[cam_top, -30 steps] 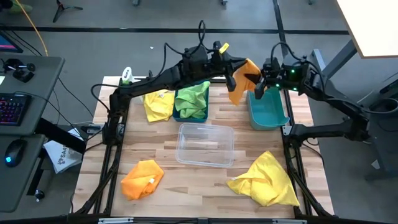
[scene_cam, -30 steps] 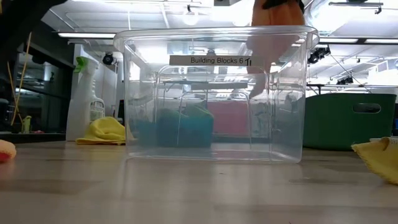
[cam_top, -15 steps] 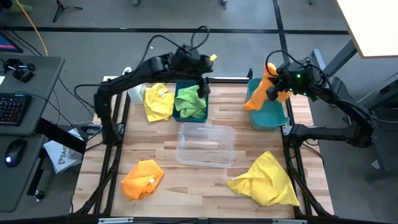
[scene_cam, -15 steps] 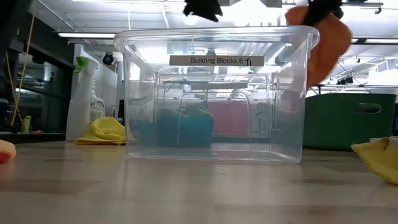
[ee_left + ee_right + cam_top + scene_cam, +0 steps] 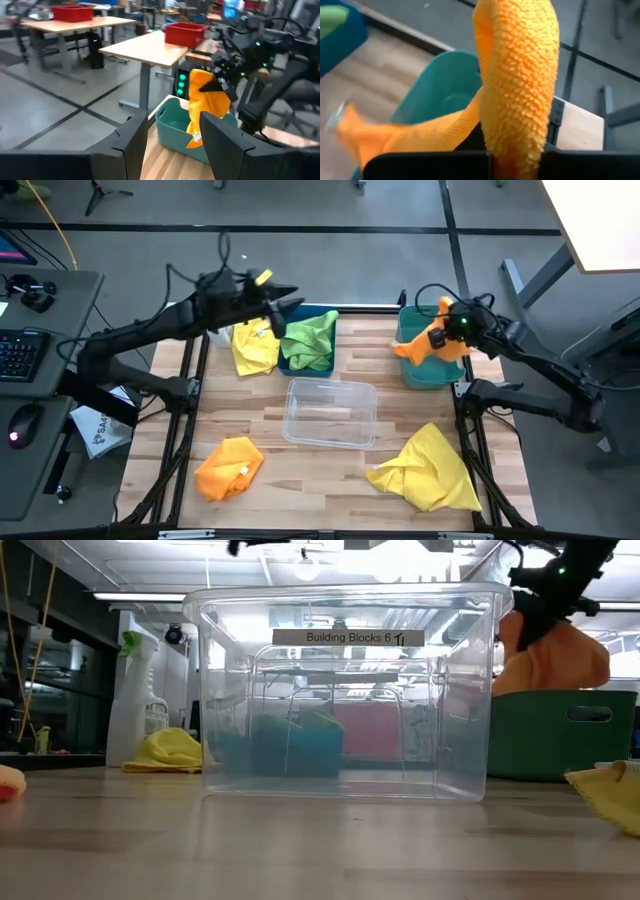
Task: Sort microfiber towel by color & place in baskets
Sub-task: Put the top orange microfiber cloth into the green bin, then put the orange microfiber cloth into the green bin
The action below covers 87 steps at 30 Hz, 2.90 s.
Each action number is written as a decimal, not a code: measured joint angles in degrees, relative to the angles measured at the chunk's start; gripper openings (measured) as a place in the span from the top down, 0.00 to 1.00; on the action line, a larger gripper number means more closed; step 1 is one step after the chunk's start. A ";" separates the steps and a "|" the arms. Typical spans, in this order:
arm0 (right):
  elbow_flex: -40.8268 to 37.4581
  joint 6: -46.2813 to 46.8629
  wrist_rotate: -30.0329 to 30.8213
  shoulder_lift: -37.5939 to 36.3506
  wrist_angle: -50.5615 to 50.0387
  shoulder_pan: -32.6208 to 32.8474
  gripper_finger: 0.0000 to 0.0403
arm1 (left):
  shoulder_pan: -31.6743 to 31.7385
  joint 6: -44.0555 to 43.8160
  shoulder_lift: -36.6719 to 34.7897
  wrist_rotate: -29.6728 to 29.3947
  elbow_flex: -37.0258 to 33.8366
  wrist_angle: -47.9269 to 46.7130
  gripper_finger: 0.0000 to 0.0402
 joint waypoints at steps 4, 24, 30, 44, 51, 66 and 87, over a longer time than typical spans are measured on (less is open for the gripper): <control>2.90 0.98 7.80 4.47 -0.15 -0.12 1.00 | -0.04 -3.65 -4.78 -4.14 -5.09 0.77 0.58; 6.15 5.04 34.09 15.13 -17.73 -2.39 1.00 | -0.04 -3.66 -7.60 -10.94 -7.91 0.78 0.58; 6.15 5.60 24.33 12.14 -9.61 -1.58 1.00 | -0.04 -3.64 -7.60 -12.12 -7.88 0.92 0.58; -0.53 -12.96 -11.81 10.05 7.90 0.32 1.00 | -0.04 -5.53 -7.64 -8.77 -7.86 -2.43 0.58; -8.65 -15.00 -20.61 0.85 9.07 -5.40 1.00 | -0.09 -5.18 -8.57 -5.18 -7.86 -2.68 0.58; -4.25 -31.42 -26.89 21.23 -1.01 -12.03 0.83 | -0.04 -6.71 -8.85 -3.10 -7.86 -2.49 0.58; 13.65 -29.80 -31.69 21.56 -5.85 -10.10 0.19 | -0.07 -6.70 -12.43 -2.66 -7.80 -2.24 0.58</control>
